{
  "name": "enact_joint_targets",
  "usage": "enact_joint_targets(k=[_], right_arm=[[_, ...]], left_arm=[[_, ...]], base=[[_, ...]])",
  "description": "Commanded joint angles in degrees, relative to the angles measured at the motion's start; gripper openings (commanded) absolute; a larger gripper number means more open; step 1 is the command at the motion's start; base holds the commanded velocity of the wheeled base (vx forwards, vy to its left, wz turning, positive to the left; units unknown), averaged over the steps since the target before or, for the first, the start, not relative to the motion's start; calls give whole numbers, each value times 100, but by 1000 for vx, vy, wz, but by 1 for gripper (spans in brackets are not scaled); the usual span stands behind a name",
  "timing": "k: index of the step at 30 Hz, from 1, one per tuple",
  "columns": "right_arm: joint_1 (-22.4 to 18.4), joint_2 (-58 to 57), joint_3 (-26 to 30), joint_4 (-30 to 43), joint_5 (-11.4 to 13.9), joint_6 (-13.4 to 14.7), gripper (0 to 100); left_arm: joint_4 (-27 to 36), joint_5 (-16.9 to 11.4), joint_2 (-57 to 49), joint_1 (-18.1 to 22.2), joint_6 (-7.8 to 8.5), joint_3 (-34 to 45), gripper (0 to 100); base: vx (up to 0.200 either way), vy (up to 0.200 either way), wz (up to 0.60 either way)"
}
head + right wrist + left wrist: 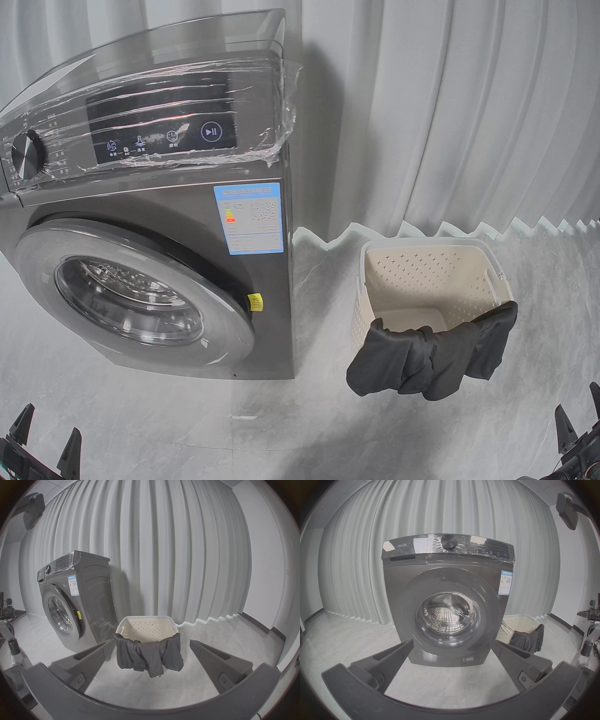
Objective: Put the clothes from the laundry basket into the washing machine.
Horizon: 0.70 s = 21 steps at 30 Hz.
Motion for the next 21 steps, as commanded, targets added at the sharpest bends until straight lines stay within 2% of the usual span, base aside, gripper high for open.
enact_joint_targets(k=[1,21], right_arm=[[0,-94,101,0,4,-1,100],[0,-94,101,0,4,-1,100]], left_arm=[[-1,1,-101,-4,-4,92,100],[-1,1,-101,-4,-4,92,100]], base=[[0,200,0],[0,200,0]])
